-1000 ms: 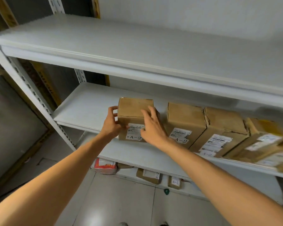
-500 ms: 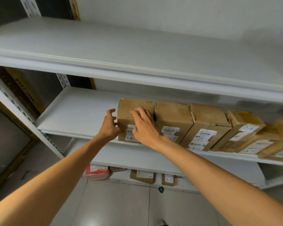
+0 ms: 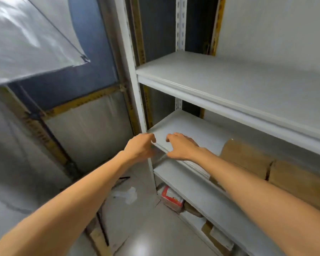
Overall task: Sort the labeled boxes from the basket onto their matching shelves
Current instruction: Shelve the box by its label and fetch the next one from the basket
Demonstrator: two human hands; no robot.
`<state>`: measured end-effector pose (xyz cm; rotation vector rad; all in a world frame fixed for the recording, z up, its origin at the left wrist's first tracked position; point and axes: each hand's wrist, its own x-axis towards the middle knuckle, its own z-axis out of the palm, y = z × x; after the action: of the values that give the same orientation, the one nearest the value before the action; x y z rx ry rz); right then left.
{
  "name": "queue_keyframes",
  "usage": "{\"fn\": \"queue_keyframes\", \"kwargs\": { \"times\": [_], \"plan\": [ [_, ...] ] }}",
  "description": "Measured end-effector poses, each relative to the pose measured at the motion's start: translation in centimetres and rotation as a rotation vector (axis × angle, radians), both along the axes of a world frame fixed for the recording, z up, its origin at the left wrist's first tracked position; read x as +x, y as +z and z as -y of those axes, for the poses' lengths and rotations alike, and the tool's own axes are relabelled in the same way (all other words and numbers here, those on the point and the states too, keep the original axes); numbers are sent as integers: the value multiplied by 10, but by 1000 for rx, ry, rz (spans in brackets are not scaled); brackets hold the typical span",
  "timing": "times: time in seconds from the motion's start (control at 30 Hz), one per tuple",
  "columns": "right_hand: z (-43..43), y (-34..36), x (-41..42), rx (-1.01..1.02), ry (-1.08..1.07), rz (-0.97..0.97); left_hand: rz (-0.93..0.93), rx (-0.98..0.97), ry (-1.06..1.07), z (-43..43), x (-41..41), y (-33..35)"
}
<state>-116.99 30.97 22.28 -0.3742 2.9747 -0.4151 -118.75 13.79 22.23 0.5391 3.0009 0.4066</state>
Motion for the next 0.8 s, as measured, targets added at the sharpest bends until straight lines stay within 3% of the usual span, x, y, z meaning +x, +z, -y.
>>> {"fn": "queue_keyframes", "kwargs": {
  "times": [0.17, 0.33, 0.53, 0.8],
  "plan": [
    [46, 14, -1, -45, 283, -25, -43, -22, 238, 54, 50, 15],
    [89, 19, 35, -60, 618, -24, 0, 26, 615, 85, 146, 10],
    [131, 6, 136, 112, 1071, 63, 77, 108, 1032, 83, 317, -13],
    [162, 12, 305, 164, 1448, 107, 127, 116, 1476, 41, 537, -11]
  ]
}}
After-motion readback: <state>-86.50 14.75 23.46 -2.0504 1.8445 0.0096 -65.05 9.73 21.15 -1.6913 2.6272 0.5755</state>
